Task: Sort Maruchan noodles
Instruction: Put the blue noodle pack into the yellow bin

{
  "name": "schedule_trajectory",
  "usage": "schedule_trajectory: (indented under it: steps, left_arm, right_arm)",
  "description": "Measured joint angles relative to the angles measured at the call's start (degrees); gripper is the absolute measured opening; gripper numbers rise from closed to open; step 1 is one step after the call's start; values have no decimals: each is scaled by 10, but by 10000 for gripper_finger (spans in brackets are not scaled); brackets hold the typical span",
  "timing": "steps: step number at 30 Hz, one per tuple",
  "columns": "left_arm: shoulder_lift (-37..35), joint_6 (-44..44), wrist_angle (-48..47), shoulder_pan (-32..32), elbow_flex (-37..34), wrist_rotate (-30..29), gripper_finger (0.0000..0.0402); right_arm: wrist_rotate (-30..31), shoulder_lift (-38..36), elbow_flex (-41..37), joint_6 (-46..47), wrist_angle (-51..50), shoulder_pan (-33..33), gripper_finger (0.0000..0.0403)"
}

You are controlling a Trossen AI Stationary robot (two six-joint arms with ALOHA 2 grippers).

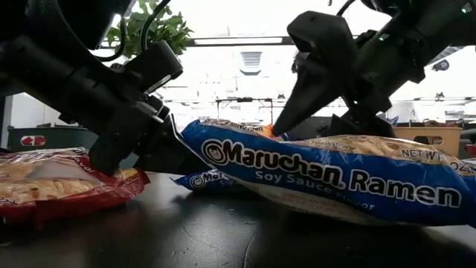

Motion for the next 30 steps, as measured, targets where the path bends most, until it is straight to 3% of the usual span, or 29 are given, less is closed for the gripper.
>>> schedule_trajectory:
  steps: [8,16,30]
  left_arm:
    - [2,-1,-1,0,0,2,115]
    - [2,-3,-3,0,-1,3,115]
    - [-9,21,-8,-3,-2,-12,115]
  right_arm:
    - [4,17,0,-17,32,-19,308]
    - [4,72,0,-42,141,-23,290]
    - [6,71,0,-84,164,-36,101]
